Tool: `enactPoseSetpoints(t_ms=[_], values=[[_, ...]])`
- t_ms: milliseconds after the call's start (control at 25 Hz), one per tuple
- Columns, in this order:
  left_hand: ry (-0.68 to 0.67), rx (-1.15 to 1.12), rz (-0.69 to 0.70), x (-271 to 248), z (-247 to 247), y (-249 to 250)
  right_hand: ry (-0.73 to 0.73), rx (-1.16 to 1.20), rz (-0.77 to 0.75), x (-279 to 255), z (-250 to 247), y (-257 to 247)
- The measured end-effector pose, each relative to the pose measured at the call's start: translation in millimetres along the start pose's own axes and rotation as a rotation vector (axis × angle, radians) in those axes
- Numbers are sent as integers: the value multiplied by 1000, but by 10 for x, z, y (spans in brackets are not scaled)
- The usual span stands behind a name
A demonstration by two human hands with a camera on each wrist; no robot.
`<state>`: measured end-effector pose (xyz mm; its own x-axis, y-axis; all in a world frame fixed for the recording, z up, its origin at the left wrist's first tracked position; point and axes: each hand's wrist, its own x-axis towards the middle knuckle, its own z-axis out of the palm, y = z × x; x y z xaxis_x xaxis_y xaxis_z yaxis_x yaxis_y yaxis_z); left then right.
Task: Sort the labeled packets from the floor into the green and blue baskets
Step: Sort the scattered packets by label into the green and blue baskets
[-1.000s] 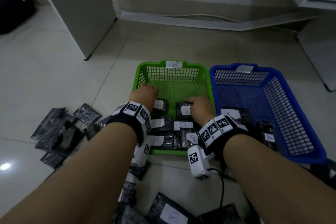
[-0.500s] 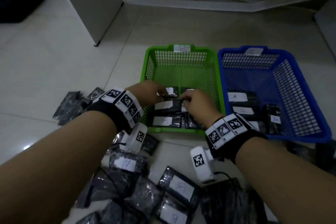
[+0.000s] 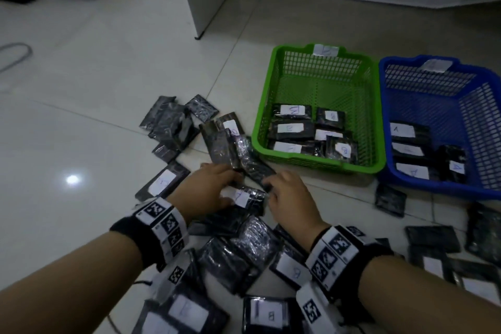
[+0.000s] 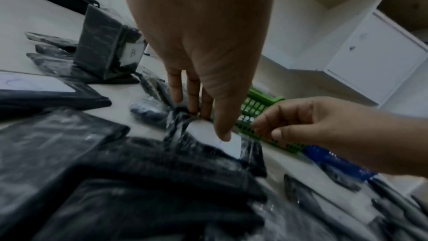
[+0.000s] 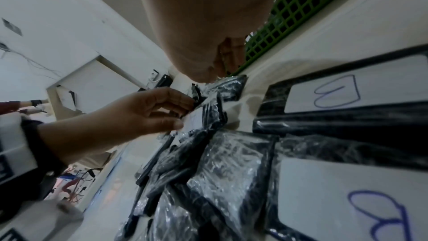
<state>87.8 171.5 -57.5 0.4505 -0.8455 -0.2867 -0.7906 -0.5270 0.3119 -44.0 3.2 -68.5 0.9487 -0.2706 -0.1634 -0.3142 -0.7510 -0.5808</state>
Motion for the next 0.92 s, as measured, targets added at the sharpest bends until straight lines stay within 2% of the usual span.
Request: enactPoseSetpoints(t_ms=[80, 200, 280, 400, 480, 560, 600, 760, 920], values=[[-37, 70, -26, -41, 116, -40, -96, -82, 107, -3, 43, 20], [-10, 86, -51, -14, 148, -92, -211, -192, 253, -44, -14, 80], [-13, -16, -30, 25, 114, -93, -325, -263, 308, -113, -91, 147], [-86, -331, -101, 85, -20, -35, -456, -249, 295, -207, -120, 258], [-107, -683, -156, 141, -112, 74, -441, -138, 251, -236, -148, 326], [-73, -1027, -192, 171, -211, 198, -321, -6, 249, -194, -248, 361], [-33, -1128, -200, 190, -258, 243, -253, 62, 268, -158, -326, 351], [169, -1414, -204, 316, -383, 378, -78, 533, 331, -42, -656, 314], [200, -1507, -184, 424, -442, 449, -23, 769, 342, -16, -916, 298]])
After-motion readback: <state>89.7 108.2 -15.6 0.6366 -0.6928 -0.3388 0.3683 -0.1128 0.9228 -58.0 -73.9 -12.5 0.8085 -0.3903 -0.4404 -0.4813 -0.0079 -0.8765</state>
